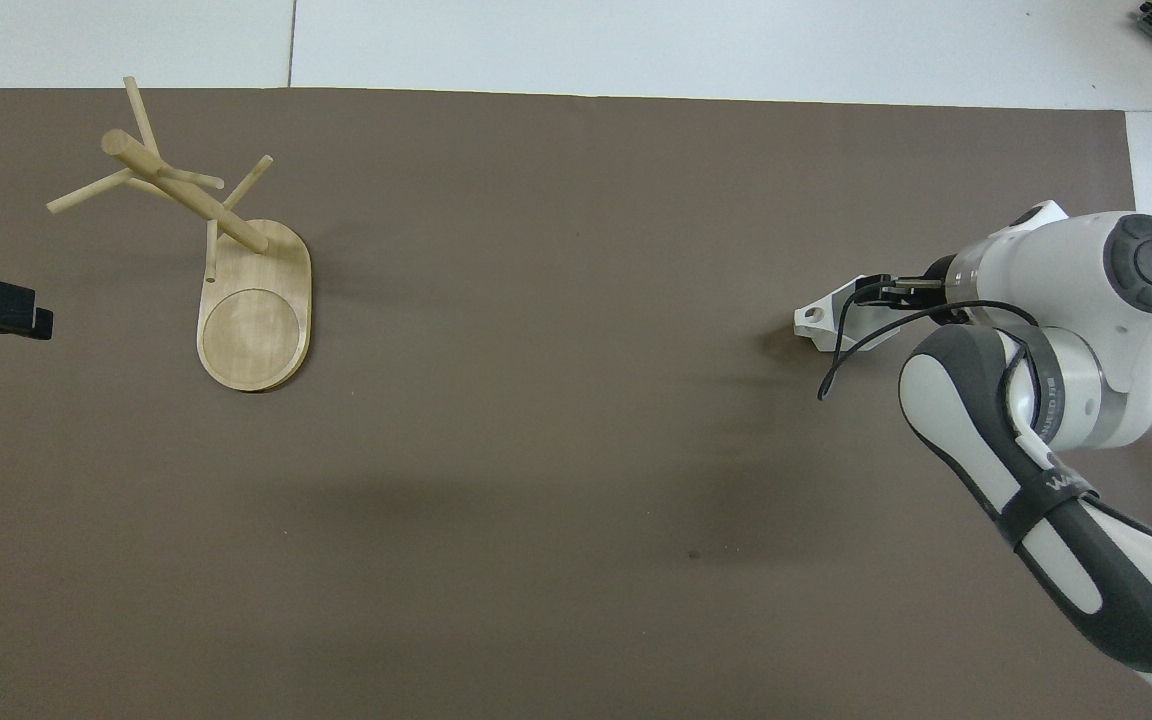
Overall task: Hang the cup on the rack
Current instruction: 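Reach the right gripper to the white cup and grasp its rim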
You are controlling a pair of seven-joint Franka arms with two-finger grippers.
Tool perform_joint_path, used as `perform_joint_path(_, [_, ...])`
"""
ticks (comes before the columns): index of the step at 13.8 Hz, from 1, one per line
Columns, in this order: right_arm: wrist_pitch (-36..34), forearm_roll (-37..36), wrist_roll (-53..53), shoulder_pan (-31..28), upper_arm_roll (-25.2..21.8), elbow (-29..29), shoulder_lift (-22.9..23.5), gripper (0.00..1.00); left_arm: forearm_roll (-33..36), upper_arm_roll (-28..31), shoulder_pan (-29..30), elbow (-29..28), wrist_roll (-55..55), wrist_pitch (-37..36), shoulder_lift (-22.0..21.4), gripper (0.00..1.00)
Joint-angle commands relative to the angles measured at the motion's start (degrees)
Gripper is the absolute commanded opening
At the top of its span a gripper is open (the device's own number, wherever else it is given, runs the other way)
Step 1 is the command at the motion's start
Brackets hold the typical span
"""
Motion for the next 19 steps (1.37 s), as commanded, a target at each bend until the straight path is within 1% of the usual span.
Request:
perform_joint_path(1, [1.4, 0.1, 3.4, -0.6, 1.3, -0.6, 0.0, 0.54, -0.3, 0.0, 0.1, -1.4, -0.6, -0.4, -1.4, 1.0])
perform_joint_path(3, [1.2, 0.1, 3.5, -0.6, 1.3, -0.6, 0.0, 0.27, -0.3, 0.0, 0.1, -1.4, -0.6, -0.4, -1.3, 1.0])
perform_joint_path(4, [0.9, 0.1, 3.5, -0.6, 1.4, -0.6, 0.0, 0.17, -0.3, 0.0, 0.1, -1.4, -0.6, -0.4, -1.4, 1.0])
perform_joint_path(5, [0.7, 0.1, 3.5, -0.6, 2.0, -0.6, 0.0, 0.05, -0.3, 0.0, 0.1, -1.4, -0.6, -0.4, -1.4, 1.0])
perform_joint_path(6, [0.7, 0.1, 3.5, -0.6, 2.0, -0.6, 0.0, 0.0, -0.3, 0.0, 0.1, -1.4, -0.6, -0.4, -1.4, 1.0])
perform_joint_path(11, [0.0, 0.1, 3.4, -0.6, 2.1, -0.3, 0.1, 0.0, -0.3, 0.0, 0.1, -1.4, -0.6, -0.4, -1.3, 1.0])
perform_joint_path(13, [-2.1, 0.1, 2.8, -0.6, 2.5, 0.6, 0.0, 0.0, -0.3, 0.0, 0.1, -1.4, -0.6, -0.4, -1.4, 1.0])
perform_joint_path(17, [-7.5, 0.1, 1.1, -0.6, 4.2, 5.2, -0.1, 0.0, -0.3, -0.1, -0.2, -1.4, -0.7, -0.5, -1.4, 1.0])
perform_joint_path(19, [-8.7, 0.1, -1.3, -0.7, 5.0, 6.5, -0.4, 0.0, -0.3, -0.5, -0.8, -1.3, -0.8, -0.4, -1.3, 1.0])
